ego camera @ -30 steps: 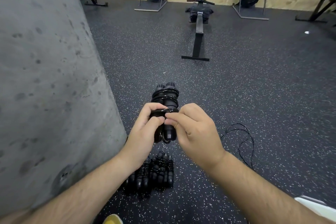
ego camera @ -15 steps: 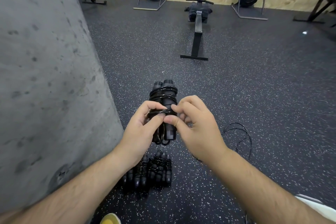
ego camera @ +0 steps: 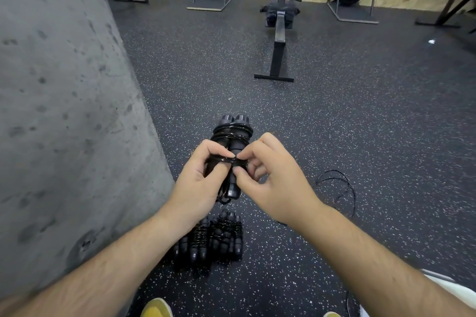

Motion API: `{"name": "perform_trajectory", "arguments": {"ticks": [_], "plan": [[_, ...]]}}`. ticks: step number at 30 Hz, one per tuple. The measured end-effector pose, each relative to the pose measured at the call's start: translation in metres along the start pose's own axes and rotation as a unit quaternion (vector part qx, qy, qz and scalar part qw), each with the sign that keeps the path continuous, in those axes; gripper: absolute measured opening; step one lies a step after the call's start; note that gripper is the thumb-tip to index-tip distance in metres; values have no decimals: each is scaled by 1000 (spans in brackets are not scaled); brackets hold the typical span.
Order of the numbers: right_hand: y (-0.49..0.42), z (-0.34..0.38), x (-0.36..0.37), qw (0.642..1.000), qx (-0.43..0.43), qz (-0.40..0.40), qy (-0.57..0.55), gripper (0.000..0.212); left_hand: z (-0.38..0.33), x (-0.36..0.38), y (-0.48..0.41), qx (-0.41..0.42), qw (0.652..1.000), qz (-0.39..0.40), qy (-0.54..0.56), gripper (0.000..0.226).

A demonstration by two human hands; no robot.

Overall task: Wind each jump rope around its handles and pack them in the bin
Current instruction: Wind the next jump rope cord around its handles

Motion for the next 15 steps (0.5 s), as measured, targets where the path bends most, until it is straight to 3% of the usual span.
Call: {"name": "perform_trajectory", "arguments": {"ticks": [7,15], "plan": [[1,7,-2,1000,-9,-4,-1,17,-7,-2,1,26,999,38,5,17],[6,11,2,991,-76,-39,100,14,-9,-1,3,35,999,36,17,15]]}}
Point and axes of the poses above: each hand's wrist, its own y-axis away from the middle knuckle, its own x-axis out of the palm, z = x × y, the point moved 4 cm from there along -y, towards the middle knuckle, and after that the axes turned 2 degrees about x, right-handed, at the moved point
